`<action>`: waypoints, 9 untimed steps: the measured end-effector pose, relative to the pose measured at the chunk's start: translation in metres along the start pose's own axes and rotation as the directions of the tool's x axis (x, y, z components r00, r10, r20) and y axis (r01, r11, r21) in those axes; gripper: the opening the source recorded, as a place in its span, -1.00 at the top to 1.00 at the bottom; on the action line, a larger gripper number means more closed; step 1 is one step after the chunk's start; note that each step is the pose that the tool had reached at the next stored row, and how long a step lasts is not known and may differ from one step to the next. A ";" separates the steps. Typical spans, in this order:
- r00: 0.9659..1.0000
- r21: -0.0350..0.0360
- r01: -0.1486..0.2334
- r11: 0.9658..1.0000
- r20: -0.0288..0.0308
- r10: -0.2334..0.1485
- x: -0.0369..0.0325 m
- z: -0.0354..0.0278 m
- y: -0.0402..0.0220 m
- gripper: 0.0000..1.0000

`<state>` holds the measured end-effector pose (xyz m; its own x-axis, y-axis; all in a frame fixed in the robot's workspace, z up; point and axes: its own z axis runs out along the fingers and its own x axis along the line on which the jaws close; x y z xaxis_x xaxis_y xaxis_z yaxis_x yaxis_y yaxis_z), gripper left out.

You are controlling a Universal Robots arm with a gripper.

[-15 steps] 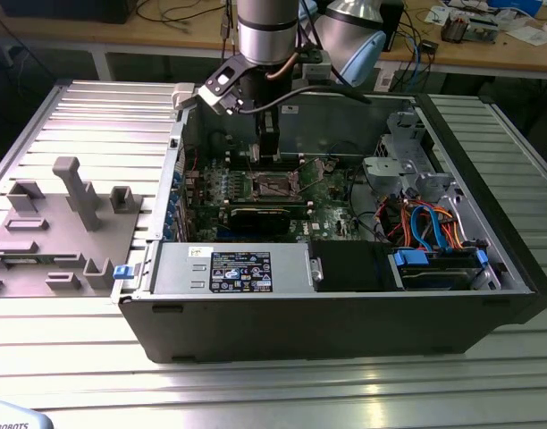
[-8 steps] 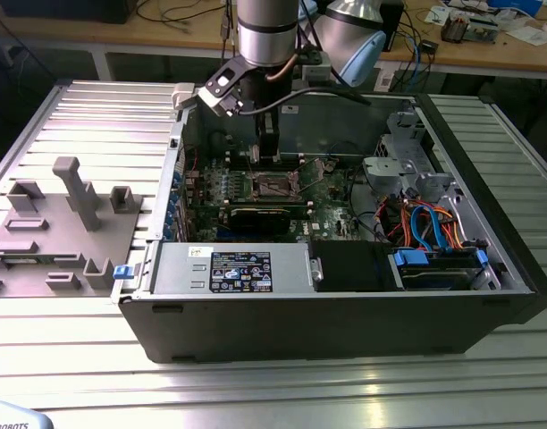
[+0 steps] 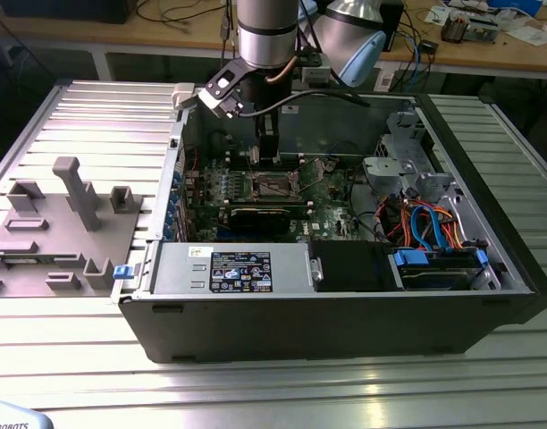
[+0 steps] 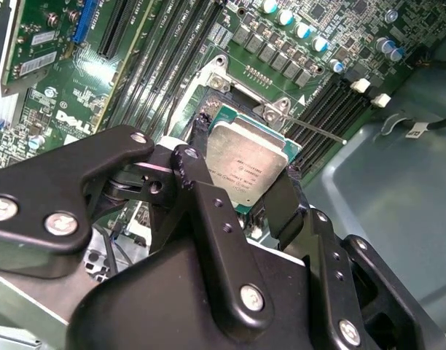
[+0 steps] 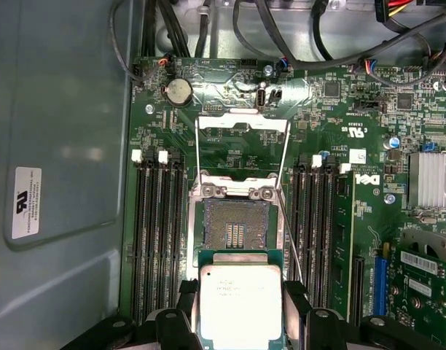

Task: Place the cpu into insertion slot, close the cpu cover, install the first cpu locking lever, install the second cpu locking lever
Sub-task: 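Place the cpu into insertion slot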

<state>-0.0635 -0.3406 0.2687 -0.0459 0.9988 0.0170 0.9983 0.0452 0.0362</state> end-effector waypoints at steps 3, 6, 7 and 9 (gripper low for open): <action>1.000 0.000 0.000 1.000 0.000 0.000 0.0000 0.0009 0.0000 -0.09; 1.000 0.000 0.000 1.000 0.000 0.000 0.0000 0.0015 -0.0001 -0.09; 1.000 0.000 0.000 1.000 0.000 0.000 0.0000 0.0017 -0.0001 -0.09; 1.000 0.000 0.000 1.000 0.000 0.000 0.0000 0.0021 -0.0001 -0.09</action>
<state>-0.0635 -0.3406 0.2667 -0.0459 0.9988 0.0169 0.9983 0.0452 0.0362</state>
